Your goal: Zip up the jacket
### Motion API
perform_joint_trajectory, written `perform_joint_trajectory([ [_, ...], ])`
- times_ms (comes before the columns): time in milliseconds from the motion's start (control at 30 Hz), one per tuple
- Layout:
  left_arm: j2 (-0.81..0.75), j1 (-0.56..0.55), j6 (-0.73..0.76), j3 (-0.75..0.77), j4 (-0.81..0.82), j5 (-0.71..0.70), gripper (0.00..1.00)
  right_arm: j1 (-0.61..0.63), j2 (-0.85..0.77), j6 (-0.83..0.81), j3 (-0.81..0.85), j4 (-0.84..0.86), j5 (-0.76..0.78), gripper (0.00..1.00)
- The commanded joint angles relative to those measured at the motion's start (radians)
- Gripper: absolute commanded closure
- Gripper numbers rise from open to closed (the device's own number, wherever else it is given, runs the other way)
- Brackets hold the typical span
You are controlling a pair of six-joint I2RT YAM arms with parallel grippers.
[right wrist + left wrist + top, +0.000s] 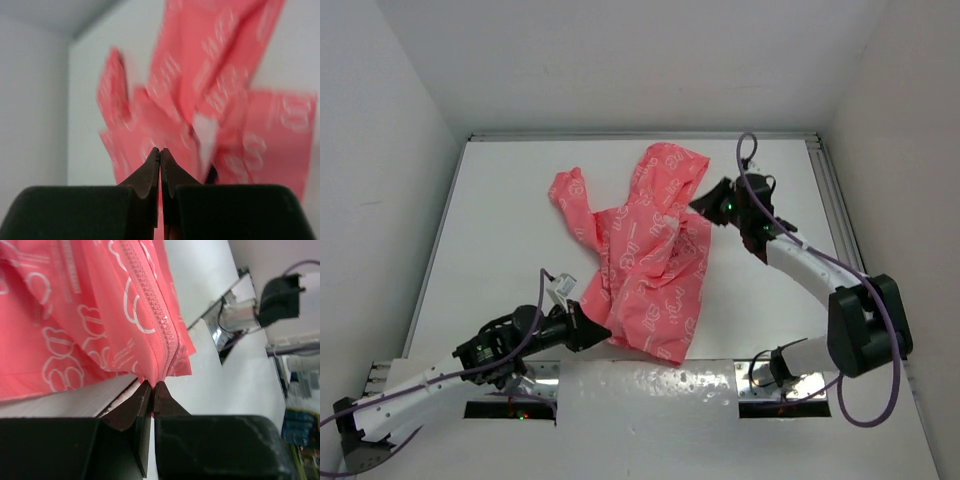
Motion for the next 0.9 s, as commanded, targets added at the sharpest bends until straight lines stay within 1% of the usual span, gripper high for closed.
perform_joint_trajectory([
  [0, 0.01, -0.007, -0.014, 0.067, -0.038, -0.133, 0.97, 0.006, -0.106, -0.143, -0.144, -0.058, -0.27, 1.0],
  [33, 0.028, -0.007, -0.008, 0.104, -0.046, -0.153, 0.91, 0.006, -0.136, -0.155, -0.208, -0.061, -0.29, 1.0],
  [67, 0.047, -0.007, -0.001, 0.121, -0.055, -0.175, 0.83, 0.006, -0.172, -0.164, -0.242, -0.061, -0.293, 1.0],
  [100, 0.08, -0.007, 0.001, 0.132, -0.054, -0.218, 0.81, 0.006, -0.249, -0.183, -0.277, -0.055, -0.291, 1.0],
  [133, 0.094, -0.007, 0.002, 0.146, -0.046, -0.238, 0.78, 0.006, -0.283, -0.198, -0.332, -0.046, -0.293, 1.0],
  [167, 0.105, -0.007, 0.004, 0.155, -0.023, -0.252, 0.71, 0.006, -0.311, -0.21, -0.35, -0.046, -0.291, 0.92],
  [233, 0.143, -0.007, 0.012, 0.185, -0.015, -0.279, 0.66, 0.008, -0.328, -0.223, -0.367, -0.04, -0.296, 0.7],
  [267, 0.153, -0.007, 0.013, 0.19, -0.023, -0.29, 0.63, 0.008, -0.313, -0.227, -0.365, -0.035, -0.31, 0.65],
  [300, 0.163, -0.007, 0.012, 0.192, -0.026, -0.314, 0.63, 0.008, -0.294, -0.224, -0.364, -0.032, -0.324, 0.63],
  [367, 0.168, -0.007, 0.004, 0.193, -0.032, -0.333, 0.59, 0.006, -0.224, -0.214, -0.373, 0.032, -0.368, 0.58],
  [400, 0.177, -0.007, 0.009, 0.196, -0.026, -0.347, 0.54, 0.005, -0.199, -0.206, -0.377, 0.061, -0.377, 0.55],
  [433, 0.191, -0.007, 0.033, 0.207, -0.018, -0.35, 0.46, 0.006, -0.15, -0.201, -0.374, 0.104, -0.388, 0.56],
  [500, 0.283, -0.007, 0.068, 0.239, -0.001, -0.348, 0.46, 0.0, -0.104, -0.18, -0.374, 0.165, -0.417, 0.57],
  [533, 0.322, -0.007, 0.099, 0.27, 0.029, -0.351, 0.45, -0.006, -0.058, -0.166, -0.377, 0.248, -0.472, 0.56],
  [567, 0.402, -0.007, 0.128, 0.287, 0.046, -0.353, 0.45, -0.016, -0.035, -0.137, -0.377, 0.288, -0.497, 0.56],
  [600, 0.441, -0.007, 0.146, 0.305, 0.064, -0.353, 0.44, -0.024, -0.018, -0.123, -0.379, 0.323, -0.512, 0.55],
  [633, 0.479, -0.007, 0.159, 0.348, 0.087, -0.365, 0.43, -0.03, -0.004, -0.111, -0.384, 0.38, -0.523, 0.52],
  [667, 0.548, -0.007, 0.171, 0.37, 0.095, -0.379, 0.42, -0.044, 0.02, -0.1, -0.387, 0.408, -0.534, 0.51],
  [700, 0.582, -0.007, 0.199, 0.391, 0.097, -0.393, 0.42, -0.05, 0.036, -0.061, -0.394, 0.483, -0.538, 0.51],
  [733, 0.617, -0.007, 0.209, 0.431, 0.106, -0.397, 0.4, -0.053, 0.057, -0.037, -0.399, 0.515, -0.549, 0.51],
  [767, 0.678, -0.007, 0.217, 0.443, 0.117, -0.4, 0.4, -0.055, 0.103, 0.002, -0.399, 0.547, -0.567, 0.5],
  [800, 0.708, -0.007, 0.226, 0.454, 0.129, -0.393, 0.4, -0.053, 0.12, 0.022, -0.405, 0.577, -0.568, 0.5],
  [867, 0.793, -0.007, 0.246, 0.482, 0.163, -0.396, 0.38, -0.061, 0.155, 0.078, -0.445, 0.692, -0.565, 0.48],
])
